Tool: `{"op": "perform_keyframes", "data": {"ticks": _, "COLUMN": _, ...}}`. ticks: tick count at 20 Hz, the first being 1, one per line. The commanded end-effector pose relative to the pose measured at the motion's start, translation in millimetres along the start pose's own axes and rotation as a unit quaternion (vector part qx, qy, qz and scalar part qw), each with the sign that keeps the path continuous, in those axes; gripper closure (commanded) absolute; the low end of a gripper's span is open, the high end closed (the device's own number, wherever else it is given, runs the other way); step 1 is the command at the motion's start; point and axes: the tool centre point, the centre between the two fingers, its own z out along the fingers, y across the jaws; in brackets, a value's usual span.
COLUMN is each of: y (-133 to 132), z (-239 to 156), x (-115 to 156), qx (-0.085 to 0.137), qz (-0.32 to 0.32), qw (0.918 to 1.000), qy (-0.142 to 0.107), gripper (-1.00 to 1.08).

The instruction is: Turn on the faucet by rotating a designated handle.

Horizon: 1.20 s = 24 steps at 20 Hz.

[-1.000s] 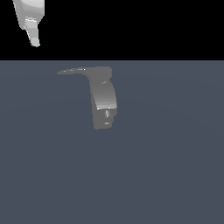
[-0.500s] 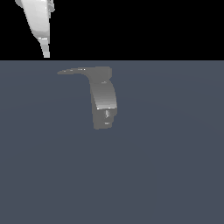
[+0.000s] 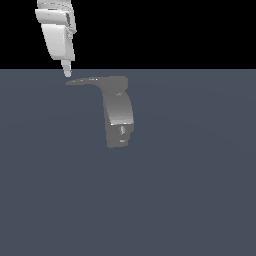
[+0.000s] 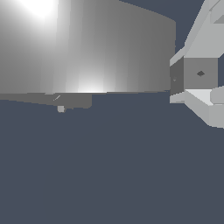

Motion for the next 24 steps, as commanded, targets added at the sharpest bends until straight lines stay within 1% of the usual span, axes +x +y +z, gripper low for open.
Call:
{"op": "perform_keyframes", "data": {"ticks": 1, "y": -13, "z": 7, "x": 7, "qx": 0.001, "qz": 0.025, "qw": 0.9997, "qy": 0.002, "gripper": 1.08}}
{"op": "perform_keyframes", "data": {"ticks": 7, "y": -36, "z": 18, "x": 22, "qx": 0.001, "qz": 0.068, "qw": 0.9977, "qy": 0.004, "gripper": 1.08}}
{"op": "perform_keyframes", "data": {"ticks": 12, "y": -45, "z": 22, "x": 29, "qx": 0.002, "qz": 0.088, "qw": 0.9961, "qy": 0.004, "gripper": 1.08}}
{"op": "perform_keyframes", "data": {"ticks": 21, "y": -48, "z": 21, "x": 29, "qx": 0.003, "qz": 0.092, "qw": 0.9957, "qy": 0.003, "gripper": 1.08}}
{"op": "perform_keyframes", "data": {"ticks": 24, "y": -41, "z": 21, "x": 27, "qx": 0.003, "qz": 0.092, "qw": 0.9957, "qy": 0.003, "gripper": 1.08}}
